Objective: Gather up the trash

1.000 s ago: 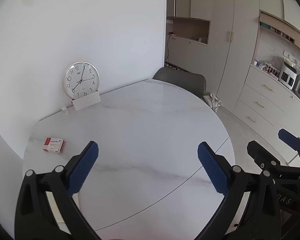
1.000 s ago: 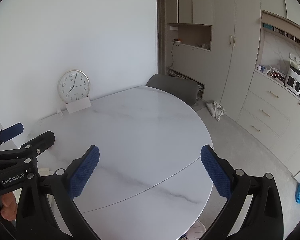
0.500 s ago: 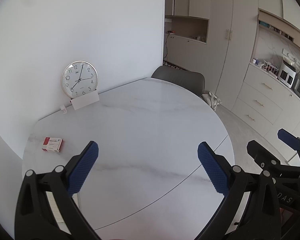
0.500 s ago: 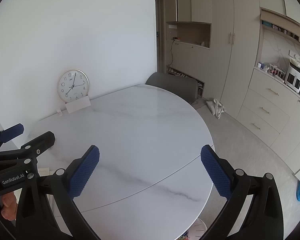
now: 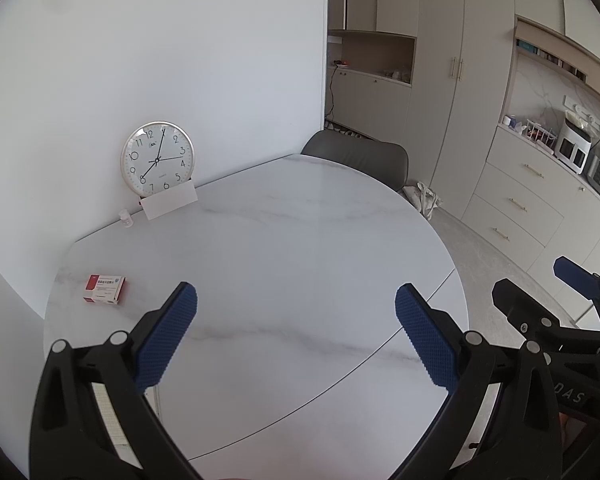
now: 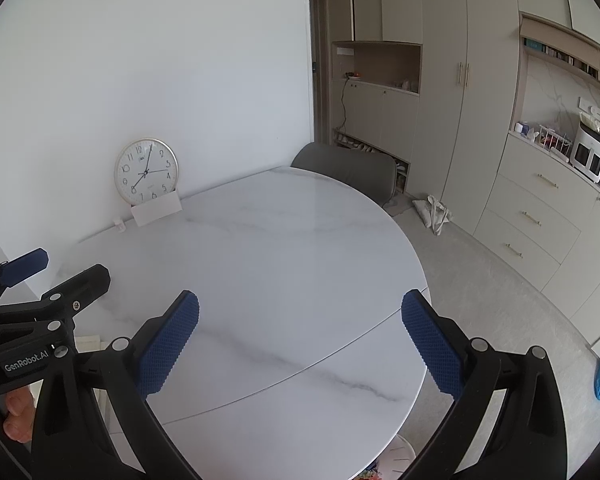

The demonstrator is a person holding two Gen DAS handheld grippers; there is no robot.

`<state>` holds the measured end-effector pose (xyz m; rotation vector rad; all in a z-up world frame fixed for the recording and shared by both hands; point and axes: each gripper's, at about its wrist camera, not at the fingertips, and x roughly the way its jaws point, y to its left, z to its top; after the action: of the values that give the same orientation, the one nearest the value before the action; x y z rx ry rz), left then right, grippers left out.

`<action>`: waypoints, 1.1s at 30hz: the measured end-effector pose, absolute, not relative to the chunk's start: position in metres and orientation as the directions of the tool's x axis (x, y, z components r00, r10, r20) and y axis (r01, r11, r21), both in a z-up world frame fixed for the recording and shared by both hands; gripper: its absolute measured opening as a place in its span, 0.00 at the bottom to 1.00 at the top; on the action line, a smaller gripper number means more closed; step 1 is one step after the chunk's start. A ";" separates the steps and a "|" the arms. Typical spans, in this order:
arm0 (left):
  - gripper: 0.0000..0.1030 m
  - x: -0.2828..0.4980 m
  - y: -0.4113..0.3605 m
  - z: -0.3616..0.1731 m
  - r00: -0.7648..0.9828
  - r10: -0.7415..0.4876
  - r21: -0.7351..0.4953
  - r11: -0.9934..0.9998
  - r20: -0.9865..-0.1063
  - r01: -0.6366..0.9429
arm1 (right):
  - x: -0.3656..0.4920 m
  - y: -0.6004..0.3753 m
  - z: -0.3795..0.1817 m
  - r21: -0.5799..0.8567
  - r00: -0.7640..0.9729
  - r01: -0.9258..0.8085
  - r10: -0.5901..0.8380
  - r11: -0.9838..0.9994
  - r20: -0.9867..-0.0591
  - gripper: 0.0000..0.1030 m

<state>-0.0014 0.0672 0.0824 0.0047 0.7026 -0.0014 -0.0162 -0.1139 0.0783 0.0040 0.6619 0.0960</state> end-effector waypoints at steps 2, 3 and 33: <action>0.92 -0.001 0.067 0.082 0.763 0.000 0.004 1.000 -0.646 0.003 | -0.016 -0.114 0.078 0.035 0.785 -0.087 0.090 0.996 -0.612 0.98; 0.92 -0.001 0.067 0.082 0.763 0.000 0.003 1.000 -0.646 0.003 | -0.016 -0.113 0.078 0.035 0.786 -0.087 0.090 0.996 -0.612 0.98; 0.92 0.000 0.065 0.082 0.756 0.001 0.008 1.000 -0.654 0.005 | -0.018 -0.118 0.075 0.036 0.777 -0.073 0.080 0.997 -0.625 0.98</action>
<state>0.0002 0.0645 0.0816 0.0090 0.7132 -0.0017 -0.0183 -0.1178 0.0752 0.0097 0.6760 0.0828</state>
